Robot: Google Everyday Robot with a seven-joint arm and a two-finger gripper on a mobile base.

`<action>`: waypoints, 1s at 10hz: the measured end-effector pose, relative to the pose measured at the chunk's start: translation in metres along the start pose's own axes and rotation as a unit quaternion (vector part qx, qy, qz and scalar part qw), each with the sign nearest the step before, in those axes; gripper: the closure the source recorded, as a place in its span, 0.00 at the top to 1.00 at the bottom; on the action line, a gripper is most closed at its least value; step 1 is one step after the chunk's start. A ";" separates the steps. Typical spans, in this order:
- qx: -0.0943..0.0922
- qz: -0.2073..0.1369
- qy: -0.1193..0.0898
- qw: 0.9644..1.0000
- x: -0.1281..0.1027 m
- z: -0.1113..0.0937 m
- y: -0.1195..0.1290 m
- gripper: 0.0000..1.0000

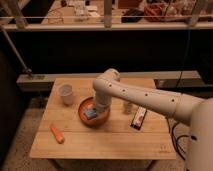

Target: Place the white sponge in the ceramic bowl

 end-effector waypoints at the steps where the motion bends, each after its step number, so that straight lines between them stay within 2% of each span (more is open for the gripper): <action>1: 0.000 -0.001 -0.001 1.000 0.000 0.000 -0.002 0.12; 8: 0.000 -0.008 -0.006 1.000 -0.001 0.000 -0.013 0.12; 10: 0.000 -0.010 -0.009 1.000 -0.001 0.001 -0.016 0.22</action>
